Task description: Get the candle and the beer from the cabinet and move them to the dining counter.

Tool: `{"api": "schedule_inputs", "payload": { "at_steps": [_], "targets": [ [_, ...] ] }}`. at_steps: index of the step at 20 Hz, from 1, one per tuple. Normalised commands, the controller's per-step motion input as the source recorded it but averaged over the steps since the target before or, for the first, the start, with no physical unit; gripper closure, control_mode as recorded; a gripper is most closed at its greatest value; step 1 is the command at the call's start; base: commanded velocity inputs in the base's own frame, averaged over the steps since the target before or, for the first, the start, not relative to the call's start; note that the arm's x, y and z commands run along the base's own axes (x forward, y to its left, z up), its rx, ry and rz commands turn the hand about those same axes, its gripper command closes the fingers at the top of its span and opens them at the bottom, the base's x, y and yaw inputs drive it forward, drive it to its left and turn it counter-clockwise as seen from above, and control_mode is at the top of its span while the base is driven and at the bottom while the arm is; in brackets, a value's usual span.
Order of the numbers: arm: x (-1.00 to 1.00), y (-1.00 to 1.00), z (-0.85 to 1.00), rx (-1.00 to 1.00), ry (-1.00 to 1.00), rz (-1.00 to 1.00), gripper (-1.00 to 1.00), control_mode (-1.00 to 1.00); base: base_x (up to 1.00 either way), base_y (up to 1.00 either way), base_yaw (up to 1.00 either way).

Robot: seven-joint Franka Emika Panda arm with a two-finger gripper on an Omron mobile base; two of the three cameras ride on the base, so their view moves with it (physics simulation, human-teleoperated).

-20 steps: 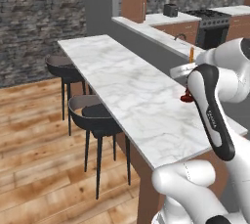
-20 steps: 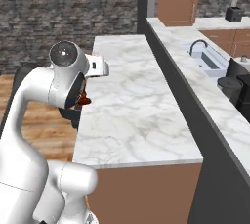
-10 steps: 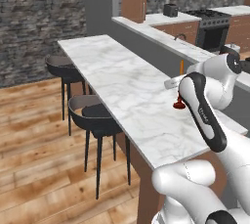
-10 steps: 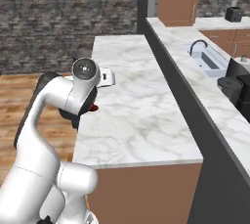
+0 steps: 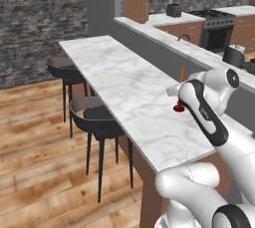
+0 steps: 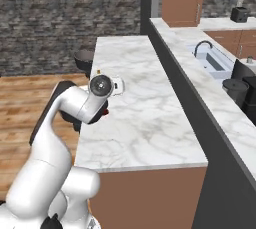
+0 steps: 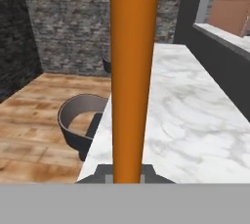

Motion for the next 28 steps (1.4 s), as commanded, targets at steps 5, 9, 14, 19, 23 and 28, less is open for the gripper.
{"api": "schedule_inputs", "payload": {
  "at_steps": [5,9,14,19,23,28],
  "targets": [
    [0.44,0.00,-0.29,0.00,-0.08,0.08,1.00,-1.00,0.00,0.00,0.00],
    [0.20,-0.04,-0.12,0.00,-0.15,0.09,1.00,-1.00,0.00,0.00,0.00],
    [0.00,-0.08,0.00,0.02,-0.22,0.10,1.00,-1.00,0.00,0.00,0.00],
    [0.00,-0.03,0.00,0.00,-0.18,0.11,1.00,-1.00,0.00,0.00,0.00],
    [0.00,0.00,0.00,0.01,-0.04,0.06,1.00,-1.00,0.00,0.00,0.00],
    [0.19,0.01,0.19,0.03,0.16,0.00,1.00,-1.00,0.00,0.00,0.00]
  ]
}}
